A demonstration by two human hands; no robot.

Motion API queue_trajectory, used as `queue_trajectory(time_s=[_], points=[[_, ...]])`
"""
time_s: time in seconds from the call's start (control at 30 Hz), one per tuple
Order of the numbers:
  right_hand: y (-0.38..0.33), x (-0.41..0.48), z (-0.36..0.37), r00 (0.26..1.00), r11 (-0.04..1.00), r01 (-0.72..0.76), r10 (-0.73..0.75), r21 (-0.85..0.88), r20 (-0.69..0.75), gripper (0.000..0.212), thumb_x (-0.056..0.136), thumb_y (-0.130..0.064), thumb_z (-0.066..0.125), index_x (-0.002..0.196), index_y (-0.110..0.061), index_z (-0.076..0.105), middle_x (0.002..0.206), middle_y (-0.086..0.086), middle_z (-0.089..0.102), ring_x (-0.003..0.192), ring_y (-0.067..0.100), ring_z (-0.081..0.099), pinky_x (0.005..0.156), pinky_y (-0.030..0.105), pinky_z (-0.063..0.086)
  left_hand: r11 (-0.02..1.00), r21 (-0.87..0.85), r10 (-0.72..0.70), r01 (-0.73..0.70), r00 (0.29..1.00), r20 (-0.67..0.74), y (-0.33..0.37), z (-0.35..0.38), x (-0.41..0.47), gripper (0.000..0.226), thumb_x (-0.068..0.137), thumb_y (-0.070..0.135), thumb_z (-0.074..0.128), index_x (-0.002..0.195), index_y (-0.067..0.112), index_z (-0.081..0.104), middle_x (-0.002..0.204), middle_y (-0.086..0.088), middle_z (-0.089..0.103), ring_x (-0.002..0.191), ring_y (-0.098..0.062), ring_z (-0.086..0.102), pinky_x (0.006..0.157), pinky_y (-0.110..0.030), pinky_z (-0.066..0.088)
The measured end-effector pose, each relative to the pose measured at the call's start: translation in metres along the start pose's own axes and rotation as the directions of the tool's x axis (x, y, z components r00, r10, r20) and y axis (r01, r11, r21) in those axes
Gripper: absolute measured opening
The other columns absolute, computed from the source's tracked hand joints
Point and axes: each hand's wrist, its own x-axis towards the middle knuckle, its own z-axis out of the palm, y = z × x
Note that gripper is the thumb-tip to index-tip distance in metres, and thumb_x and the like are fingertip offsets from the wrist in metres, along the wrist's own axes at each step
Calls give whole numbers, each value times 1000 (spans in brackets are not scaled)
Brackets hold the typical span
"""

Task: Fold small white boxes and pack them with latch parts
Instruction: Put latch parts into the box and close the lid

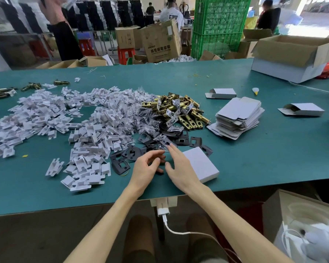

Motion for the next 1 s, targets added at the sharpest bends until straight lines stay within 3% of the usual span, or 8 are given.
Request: queue_trajectory(time_s=[0.17, 0.33, 0.43, 0.57, 0.9, 1.0], points=[[9, 3, 2, 999, 1000, -14, 14, -3, -40, 66, 103, -12, 53, 161, -11, 23, 170, -2, 17, 156, 11, 12, 122, 20, 9, 1000, -4, -7, 7, 1000, 1, 1, 0, 0, 35, 103, -5, 54, 114, 22, 73, 106, -10, 75, 96, -21, 75, 70, -27, 61], [33, -3, -14, 997, 999, -31, 27, -45, -72, 64, 103, -13, 52, 161, -12, 25, 169, -3, 20, 155, 10, 14, 121, 18, 8, 1000, 6, -24, 24, 1000, 0, 1, 1, -1, 32, 103, -5, 53, 112, 18, 73, 104, -15, 75, 93, -19, 74, 69, -27, 60], [54, -7, -34, 997, 997, -31, 26, -73, -68, 58, 103, -13, 53, 158, -15, 35, 165, -4, 31, 153, 10, 23, 119, 17, 12, 1000, 15, -25, 25, 1000, 3, 1, 1, -1, 31, 103, -6, 53, 111, 16, 74, 101, -14, 75, 92, -19, 74, 69, -28, 60], [84, -7, -69, 994, 994, -69, 61, -84, -95, 48, 103, -12, 54, 150, -17, 50, 156, -2, 47, 147, 14, 38, 123, 28, 24, 999, 27, -27, 27, 1000, 7, 1, 0, -2, 30, 102, -6, 54, 112, 13, 74, 100, -14, 76, 93, -22, 74, 70, -30, 61], [152, -7, -155, 959, 967, -200, 160, -158, -233, 32, 99, -6, 58, 127, -12, 70, 128, 3, 71, 118, 18, 61, 99, 16, 33, 997, 72, -29, 27, 999, 18, 3, 2, -2, 28, 102, -5, 55, 110, 14, 75, 95, -8, 77, 88, -20, 74, 69, -26, 59], [140, 6, -161, 952, 974, -141, 85, -176, -293, 25, 98, -6, 57, 116, -13, 74, 116, 2, 74, 106, 14, 63, 98, 26, 43, 997, 75, -34, 33, 999, 16, 4, 3, -1, 28, 102, -5, 55, 109, 15, 75, 95, -8, 76, 89, -20, 74, 68, -27, 59]])
